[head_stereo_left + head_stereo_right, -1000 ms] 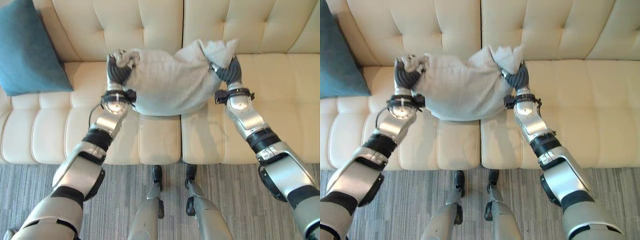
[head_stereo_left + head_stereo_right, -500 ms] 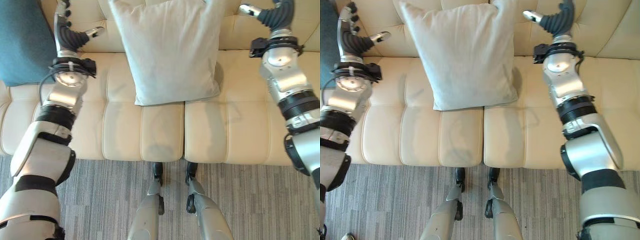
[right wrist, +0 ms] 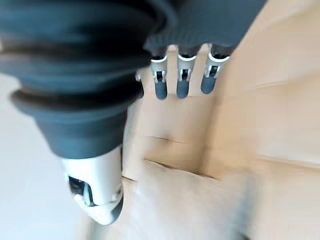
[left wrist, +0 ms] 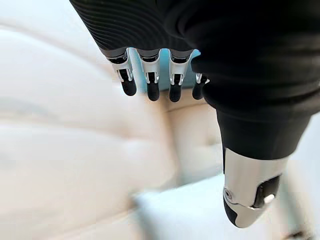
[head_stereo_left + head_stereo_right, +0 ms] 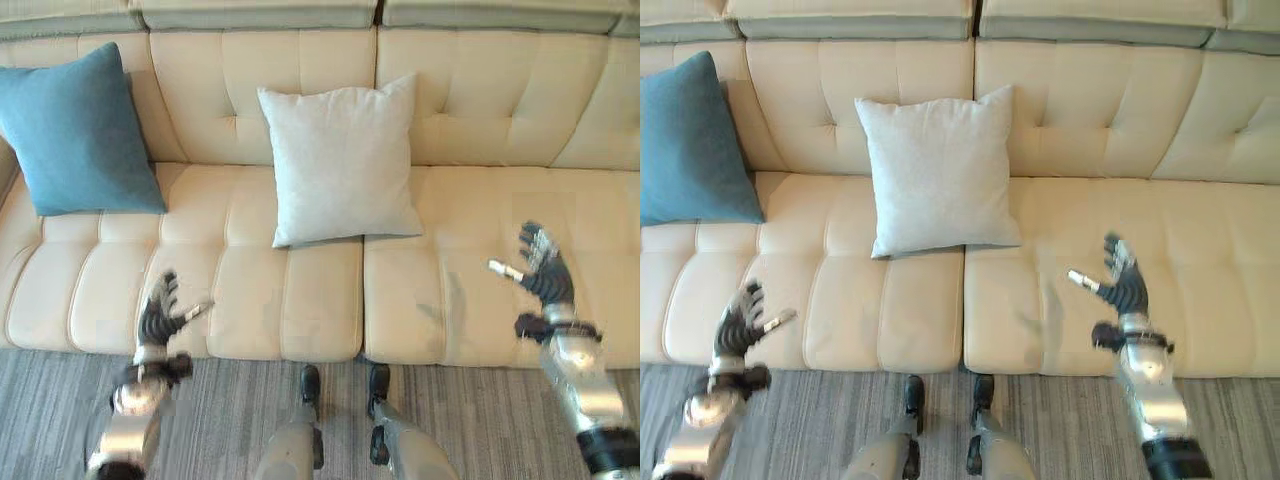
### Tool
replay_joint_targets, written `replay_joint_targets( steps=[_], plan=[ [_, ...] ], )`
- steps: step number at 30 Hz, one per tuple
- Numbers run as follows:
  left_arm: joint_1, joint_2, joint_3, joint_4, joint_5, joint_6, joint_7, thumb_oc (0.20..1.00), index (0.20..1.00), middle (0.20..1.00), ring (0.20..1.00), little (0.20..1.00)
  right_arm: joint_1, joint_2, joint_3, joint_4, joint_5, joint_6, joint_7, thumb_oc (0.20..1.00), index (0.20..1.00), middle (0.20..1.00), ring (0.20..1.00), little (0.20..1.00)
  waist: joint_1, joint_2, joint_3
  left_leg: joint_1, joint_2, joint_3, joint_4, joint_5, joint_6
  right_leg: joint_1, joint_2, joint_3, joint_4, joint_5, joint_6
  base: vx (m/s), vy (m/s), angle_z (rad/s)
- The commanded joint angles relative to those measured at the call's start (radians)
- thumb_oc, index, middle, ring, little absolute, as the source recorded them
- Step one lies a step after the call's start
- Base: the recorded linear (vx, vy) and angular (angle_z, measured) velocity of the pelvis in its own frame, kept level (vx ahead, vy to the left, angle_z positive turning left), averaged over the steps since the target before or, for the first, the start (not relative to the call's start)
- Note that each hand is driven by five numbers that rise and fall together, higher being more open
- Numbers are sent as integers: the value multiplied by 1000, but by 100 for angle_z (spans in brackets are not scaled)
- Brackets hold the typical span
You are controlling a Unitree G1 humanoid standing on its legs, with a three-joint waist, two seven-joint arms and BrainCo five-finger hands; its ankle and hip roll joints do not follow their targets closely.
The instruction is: Pick up all the scattered cushions and arrange them neatly on the sofa.
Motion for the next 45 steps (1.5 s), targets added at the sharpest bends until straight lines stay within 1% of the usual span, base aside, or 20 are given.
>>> replay_joint_targets(
  steps=[1, 6, 9, 11, 12, 13, 15, 18, 19, 20, 24, 27, 28, 29, 30, 31, 33, 38, 42, 45],
  plan=[
    [39, -16, -8, 143, 94, 23, -86, 1000, 1000, 1000, 1000, 1000, 66, 9, 18, 74, -115, 2, 101, 1000, 1000, 1000, 1000, 1000, -19, -22, -113, 100, -2, 35, -6, -100, -28, 81, -84, 34, 55, -106, 130, -20, 90, -24],
    [68, -57, -65, 222, 129, 35, -113, 1000, 1000, 1000, 1000, 1000, 103, 34, 90, 180, -240, 16, 79, 1000, 1000, 1000, 1000, 1000, -30, -27, -117, 145, -10, 54, -6, -117, -9, 88, -91, 67, 72, -93, 145, -127, 124, -26],
    [24, -59, -84, 230, 133, 28, -79, 1000, 1000, 1000, 1000, 1000, 46, 56, 171, 237, -306, 31, 47, 1000, 1000, 1000, 1000, 1000, -29, -29, -83, 147, -18, 82, -6, -111, 10, 28, -112, 90, 145, -26, 191, -313, 81, -37],
    [5, -54, -93, 224, 129, 25, -73, 1000, 1000, 1000, 1000, 1000, 33, 67, 193, 244, -313, 30, 39, 1000, 1000, 1000, 1000, 1000, -24, -26, -66, 141, -8, 81, -6, -99, 13, 15, -113, 91, 198, -54, 192, -322, 11, -47],
    [-19, -40, -113, 205, 142, 24, -59, 1000, 1000, 1000, 1000, 1000, 18, 71, 220, 255, -319, 35, 30, 1000, 1000, 1000, 1000, 1000, -15, -13, -50, 123, 8, 79, -6, -73, 22, 17, -110, 90, 349, -114, 176, -258, 21, -43],
    [-19, -40, -113, 205, 142, 24, -59, 1000, 1000, 1000, 1000, 1000, 18, 72, 219, 256, -319, 35, 30, 1000, 1000, 1000, 1000, 1000, -15, -13, -52, 120, 9, 79, -6, -72, 22, 13, -110, 91, 350, -113, 176, -458, -1, -22],
    [-33, -31, -127, 182, 141, 26, -51, 1000, 1000, 1000, 1000, 1000, 20, 80, 229, 274, -318, 36, 24, 1000, 1000, 1000, 1000, 1000, -1, -12, -69, 85, 8, 60, -6, -41, 21, 53, -85, 110, 501, -150, 155, -295, -60, 9],
    [-39, -33, -138, 170, 155, 27, -36, 1000, 1000, 1000, 1000, 1000, 21, 79, 226, 279, -313, 37, 14, 1000, 1000, 1000, 1000, 1000, 13, -23, -89, 48, 4, 44, -6, -16, 14, 113, -47, 138, 468, -173, 140, -202, -140, 26],
    [-49, -30, -148, 164, 155, 26, -34, 1000, 1000, 1000, 1000, 1000, 18, 81, 228, 284, -306, 36, 12, 1000, 1000, 1000, 1000, 1000, 25, -31, -91, 22, 3, 37, -5, -4, 9, 151, -37, 133, 405, -250, 121, -312, -194, 29],
    [-75, -37, -152, 179, 144, 25, -21, 1000, 1000, 1000, 1000, 1000, -3, 78, 230, 290, -277, 45, -1, 1000, 1000, 1000, 1000, 1000, 35, -30, -88, -55, 18, 34, 3, 46, -26, 184, -7, 130, 281, -315, 77, -427, -245, 21],
    [-91, -57, -172, 174, 145, 24, -9, 1000, 1000, 1000, 1000, 1000, -14, 53, 215, 287, -251, 40, -21, 1000, 1000, 1000, 1000, 1000, 26, 6, -62, -127, 46, 38, -6, 110, -81, 189, 39, 115, 157, -306, 47, -365, -159, 14],
    [-102, -67, -174, 176, 143, 22, -10, 1000, 1000, 1000, 1000, 1000, -25, 34, 207, 284, -251, 45, -25, 1000, 1000, 1000, 1000, 1000, 16, 8, -39, -129, 39, 46, 22, 85, -78, 166, 27, 99, 146, -276, 47, -328, -29, 22],
    [-91, -69, -166, 177, 144, 19, -13, 1000, 1000, 1000, 1000, 1000, -17, 29, 202, 275, -246, 45, -23, 1000, 1000, 1000, 1000, 1000, -1, -5, -41, -104, 28, 48, 84, 31, -58, 149, 3, 88, 133, -240, 56, -171, 3, 0],
    [-91, -69, -166, 177, 144, 19, -13, 1000, 1000, 1000, 1000, 1000, -18, 29, 201, 274, -246, 45, -23, 1000, 1000, 1000, 1000, 1000, 0, -3, -43, -107, 29, 48, 85, 32, -58, 146, 4, 88, 132, -237, 55, -334, 11, 8],
    [-73, -68, -154, 171, 131, 14, -19, 1000, 1000, 1000, 1000, 1000, -11, 23, 199, 260, -238, 44, -16, 1000, 1000, 1000, 1000, 1000, -8, -22, -47, -73, 11, 19, 160, -53, -43, 128, -24, 94, 113, -200, 63, -170, 9, 13],
    [-73, -68, -154, 171, 131, 15, -19, 1000, 1000, 1000, 1000, 1000, -11, 23, 199, 260, -238, 44, -16, 1000, 1000, 1000, 1000, 1000, -8, -21, -49, -77, 12, 18, 161, -52, -43, 125, -23, 94, 112, -198, 62, -205, 20, 4],
    [-51, -74, -139, 168, 120, 11, -23, 1000, 1000, 1000, 1000, 1000, -12, 24, 201, 256, -233, 41, -2, 1000, 1000, 1000, 1000, 1000, -19, -26, -66, -6, 8, -22, 186, -123, -40, 111, -33, 115, 80, -170, 70, -100, 54, -25],
    [-53, -89, -154, 181, 122, 17, -24, 1000, 1000, 1000, 1000, 1000, -12, 32, 197, 266, -223, 43, -3, 1000, 1000, 1000, 1000, 1000, -29, -16, -85, 38, 6, -29, 138, -122, -34, 119, -26, 136, 64, -159, 76, 10, 56, -39],
    [-58, -86, -203, 161, 138, 31, -56, 1000, 1000, 1000, 1000, 1000, 13, 62, 182, 288, -172, 53, 9, 1000, 1000, 1000, 1000, 1000, -64, -15, -110, 102, -1, 2, 87, -134, -18, 132, -29, 175, 57, -143, 84, 50, 96, -27],
    [-68, -86, -245, 143, 155, 42, -74, 1000, 1000, 1000, 1000, 1000, 11, 101, 170, 318, -112, 53, 10, 1000, 1000, 1000, 1000, 1000, -90, -17, -109, 127, -9, 42, 77, -152, 1, 108, -20, 244, 77, -125, 98, -18, 90, -46]
  ],
)
